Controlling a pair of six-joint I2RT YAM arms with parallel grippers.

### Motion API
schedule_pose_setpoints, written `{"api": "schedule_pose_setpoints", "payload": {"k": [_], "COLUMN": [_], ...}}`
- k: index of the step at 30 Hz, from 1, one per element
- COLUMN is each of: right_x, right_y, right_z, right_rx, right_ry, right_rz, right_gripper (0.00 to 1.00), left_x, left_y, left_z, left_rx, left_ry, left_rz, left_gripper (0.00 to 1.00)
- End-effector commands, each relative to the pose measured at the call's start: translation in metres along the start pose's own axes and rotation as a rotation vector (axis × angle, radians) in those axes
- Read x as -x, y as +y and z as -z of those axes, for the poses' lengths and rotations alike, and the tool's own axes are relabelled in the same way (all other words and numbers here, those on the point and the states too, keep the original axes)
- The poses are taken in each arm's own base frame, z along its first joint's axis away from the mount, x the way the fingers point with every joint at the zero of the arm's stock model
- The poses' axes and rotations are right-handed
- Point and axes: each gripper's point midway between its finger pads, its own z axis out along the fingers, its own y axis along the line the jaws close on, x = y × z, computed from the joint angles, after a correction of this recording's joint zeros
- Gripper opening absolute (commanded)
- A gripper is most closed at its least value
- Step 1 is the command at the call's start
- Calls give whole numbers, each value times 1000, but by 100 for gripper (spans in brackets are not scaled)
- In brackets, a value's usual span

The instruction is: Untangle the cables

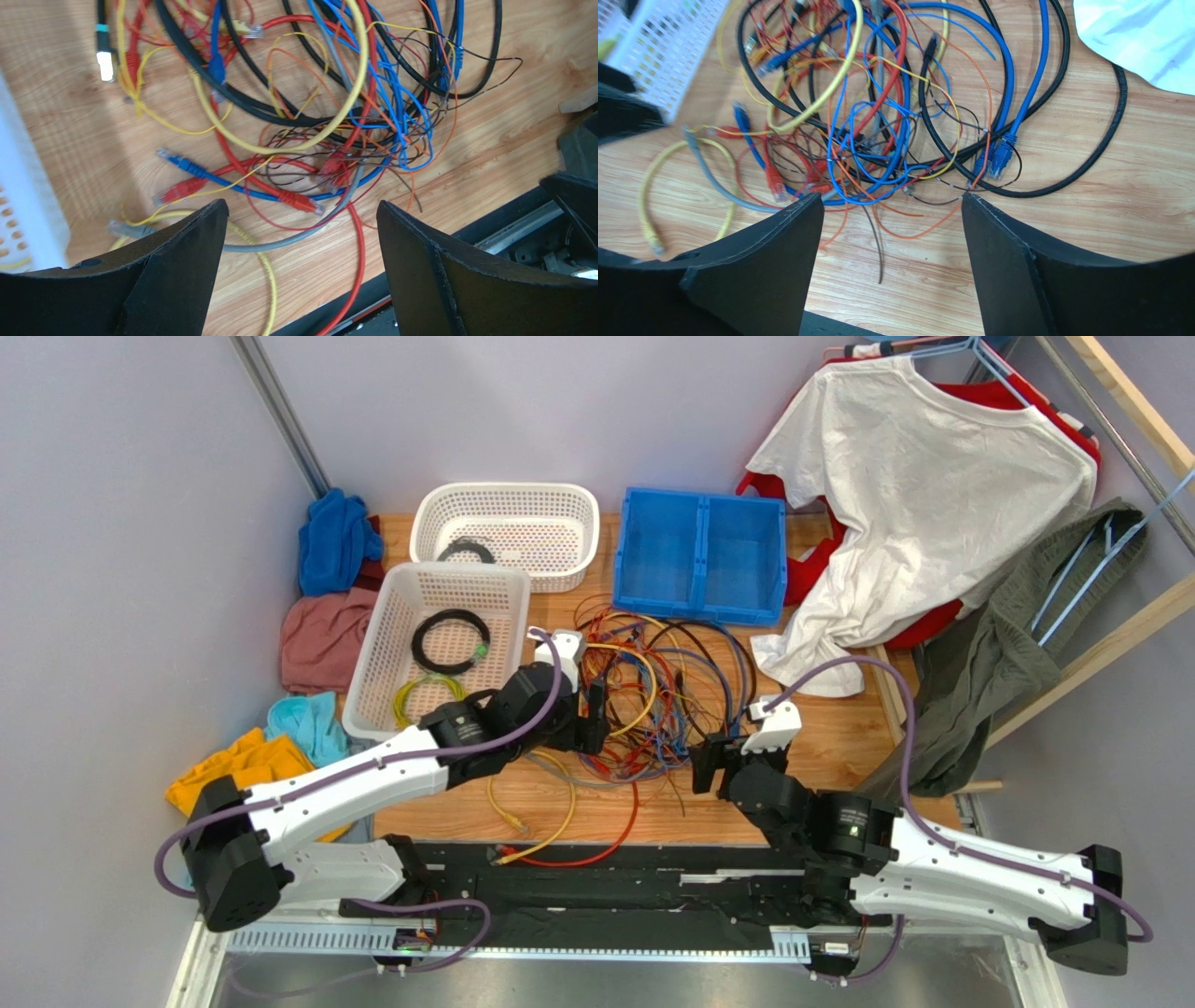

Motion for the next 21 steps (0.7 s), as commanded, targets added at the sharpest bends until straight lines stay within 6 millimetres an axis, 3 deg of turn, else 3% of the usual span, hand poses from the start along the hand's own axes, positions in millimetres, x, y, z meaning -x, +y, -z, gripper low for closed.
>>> {"api": "schedule_pose_setpoints", "payload": {"k": [1,4,10,21], "right_x": [14,15,9,7], "right_y": [0,-4,-2,0], "right_z": [7,9,9,7], "right_rx": [28,27,38,36], "right_ry": [-47,-51,-28,-19], "right_rz": [-96,-100,-90,-62], "right_gripper": [78,79,80,81], "left_x": [25,30,29,17], "left_y": [-44,-56,-58,-50], "left_z": [-22,-36,-67,-118], "left_rx": [-110,-129,-71,41], "left_ry": [13,9,50,130], "left_rz": [-48,-65,-107,-208], "left_gripper": [86,86,83,74]}}
